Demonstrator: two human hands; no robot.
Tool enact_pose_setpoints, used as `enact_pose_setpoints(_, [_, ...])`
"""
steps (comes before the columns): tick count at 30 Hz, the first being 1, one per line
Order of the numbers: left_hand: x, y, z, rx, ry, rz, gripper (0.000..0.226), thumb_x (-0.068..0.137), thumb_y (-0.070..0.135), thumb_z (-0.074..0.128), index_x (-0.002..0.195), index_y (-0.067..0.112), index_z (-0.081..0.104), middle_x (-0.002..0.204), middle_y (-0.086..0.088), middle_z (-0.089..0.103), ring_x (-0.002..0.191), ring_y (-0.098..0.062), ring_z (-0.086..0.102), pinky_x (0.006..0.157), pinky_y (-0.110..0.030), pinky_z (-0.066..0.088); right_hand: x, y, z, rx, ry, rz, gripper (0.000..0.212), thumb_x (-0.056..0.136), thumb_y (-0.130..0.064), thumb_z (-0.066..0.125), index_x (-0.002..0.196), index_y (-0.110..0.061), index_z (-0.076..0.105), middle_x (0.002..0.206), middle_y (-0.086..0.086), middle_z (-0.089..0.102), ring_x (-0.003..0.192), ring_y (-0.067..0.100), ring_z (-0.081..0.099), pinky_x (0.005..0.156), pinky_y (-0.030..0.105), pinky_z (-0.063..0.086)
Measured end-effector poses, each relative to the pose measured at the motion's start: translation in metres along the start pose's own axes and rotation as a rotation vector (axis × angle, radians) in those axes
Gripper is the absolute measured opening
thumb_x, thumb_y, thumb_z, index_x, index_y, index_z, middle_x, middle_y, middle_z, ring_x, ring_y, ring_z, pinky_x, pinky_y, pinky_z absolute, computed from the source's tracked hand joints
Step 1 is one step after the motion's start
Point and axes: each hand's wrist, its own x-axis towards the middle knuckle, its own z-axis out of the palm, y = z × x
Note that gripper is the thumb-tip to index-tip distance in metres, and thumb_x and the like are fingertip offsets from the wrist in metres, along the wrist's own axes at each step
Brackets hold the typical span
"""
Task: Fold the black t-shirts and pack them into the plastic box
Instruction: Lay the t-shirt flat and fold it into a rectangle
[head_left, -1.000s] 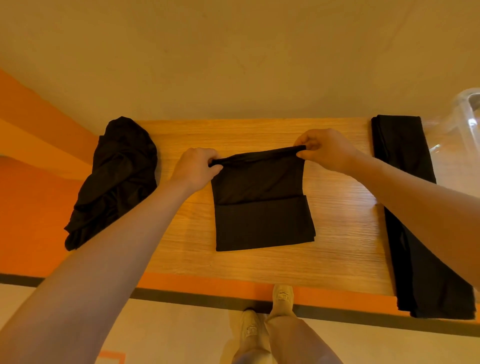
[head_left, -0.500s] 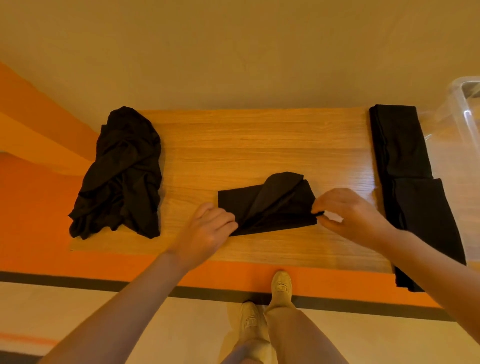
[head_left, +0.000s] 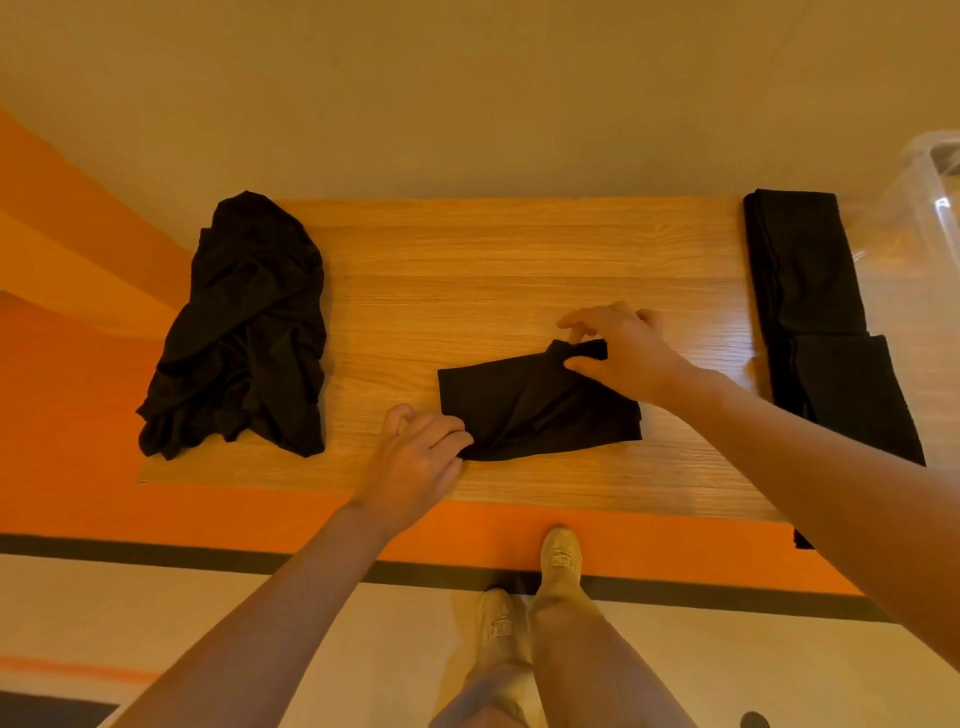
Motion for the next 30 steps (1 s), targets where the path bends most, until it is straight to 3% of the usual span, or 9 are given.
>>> enact_pose_setpoints(3, [-0.001, -0.001, 0.001, -0.008, -0.001, -0.026, 0.024, 0.085, 0.018, 0.051, 0.099, 0.015, 0.071, 0.102, 0.0, 0.068, 0.096, -0.012, 0.058, 0.09, -0.035, 0.03, -0.001, 0.006, 0.0, -0.016, -0.06, 0.024, 0.039, 0.089, -0.025, 0.067, 0.126, -0.025, 0.056, 0.089, -0.013, 0.062, 0.094, 0.008, 0.048, 0.099, 0.037, 0.024])
enact_pose_setpoints(7, [0.001, 0.001, 0.002, -0.021, -0.005, -0.042, 0.025, 0.085, 0.018, 0.05, 0.098, 0.015, 0.071, 0.1, 0.0, 0.067, 0.094, -0.012, 0.058, 0.088, -0.035, 0.03, -0.006, 0.014, 0.002, -0.07, -0.089, 0.041, 0.016, 0.089, -0.028, 0.066, 0.104, -0.028, 0.062, 0.079, -0.012, 0.06, 0.073, -0.003, 0.044, 0.097, 0.038, 0.027])
enact_pose_setpoints(9, [0.001, 0.002, 0.002, -0.024, -0.006, -0.05, 0.025, 0.085, 0.018, 0.049, 0.096, 0.015, 0.071, 0.1, 0.0, 0.067, 0.092, -0.013, 0.058, 0.087, -0.035, 0.03, -0.009, 0.013, 0.001, -0.051, -0.032, 0.016, 0.006, 0.088, -0.026, 0.068, 0.091, -0.027, 0.064, 0.08, -0.01, 0.061, 0.075, -0.001, 0.044, 0.096, 0.042, 0.027])
enact_pose_setpoints(14, [0.001, 0.003, 0.002, -0.037, -0.022, -0.073, 0.026, 0.084, 0.019, 0.049, 0.095, 0.014, 0.072, 0.099, 0.0, 0.067, 0.092, -0.013, 0.058, 0.087, -0.034, 0.029, -0.029, 0.011, -0.003, -0.018, 0.14, -0.236, 0.012, 0.081, -0.018, 0.073, 0.085, -0.023, 0.062, 0.102, -0.011, 0.062, 0.103, 0.013, 0.05, 0.091, 0.037, 0.023])
enact_pose_setpoints(17, [-0.001, 0.005, 0.001, -0.054, -0.04, -0.098, 0.026, 0.085, 0.02, 0.048, 0.096, 0.015, 0.072, 0.1, 0.001, 0.067, 0.093, -0.014, 0.06, 0.087, -0.034, 0.029, -0.056, 0.022, -0.008, -0.154, 0.146, -0.355, 0.003, 0.083, -0.026, 0.061, 0.083, -0.024, 0.061, 0.097, -0.013, 0.063, 0.101, 0.01, 0.052, 0.091, 0.036, 0.022])
enact_pose_setpoints(20, [-0.003, 0.005, 0.0, -0.08, -0.057, -0.122, 0.026, 0.086, 0.021, 0.048, 0.096, 0.015, 0.071, 0.101, 0.001, 0.067, 0.094, -0.015, 0.061, 0.088, -0.034, 0.028, -0.084, 0.042, -0.008, -0.297, 0.113, -0.371, 0.015, 0.085, -0.034, 0.05, 0.082, -0.026, 0.063, 0.09, -0.015, 0.062, 0.097, 0.009, 0.054, 0.092, 0.037, 0.022])
enact_pose_setpoints(23, [-0.005, 0.006, -0.003, -0.115, -0.067, -0.135, 0.025, 0.085, 0.023, 0.05, 0.098, 0.017, 0.071, 0.103, 0.003, 0.066, 0.096, -0.013, 0.06, 0.088, -0.032, 0.025, -0.096, 0.049, -0.007, -0.305, 0.147, -0.308, 0.022, 0.085, -0.039, 0.048, 0.091, -0.023, 0.063, 0.092, -0.011, 0.064, 0.094, 0.014, 0.059, 0.093, 0.035, 0.021])
enact_pose_setpoints(26, [-0.004, 0.008, -0.007, -0.17, -0.059, -0.153, 0.027, 0.081, 0.03, 0.053, 0.099, 0.02, 0.07, 0.106, 0.007, 0.063, 0.101, -0.011, 0.057, 0.09, -0.031, 0.021, -0.09, 0.035, -0.001, -0.299, 0.15, -0.299, 0.034, 0.086, -0.041, 0.05, 0.114, -0.024, 0.057, 0.113, -0.007, 0.063, 0.108, 0.015, 0.056, 0.095, 0.036, 0.021])
enact_pose_setpoints(30, [0.015, 0.016, -0.008, -0.22, -0.003, -0.239, 0.036, 0.089, 0.034, 0.048, 0.116, 0.016, 0.066, 0.125, 0.002, 0.059, 0.117, -0.014, 0.053, 0.099, -0.032, 0.023, -0.077, 0.015, 0.024, -0.357, 0.033, -0.253, 0.059, 0.096, -0.054, 0.029, 0.147, -0.024, 0.035, 0.155, -0.006, 0.03, 0.142, 0.012, 0.025, 0.112, 0.041, 0.01])
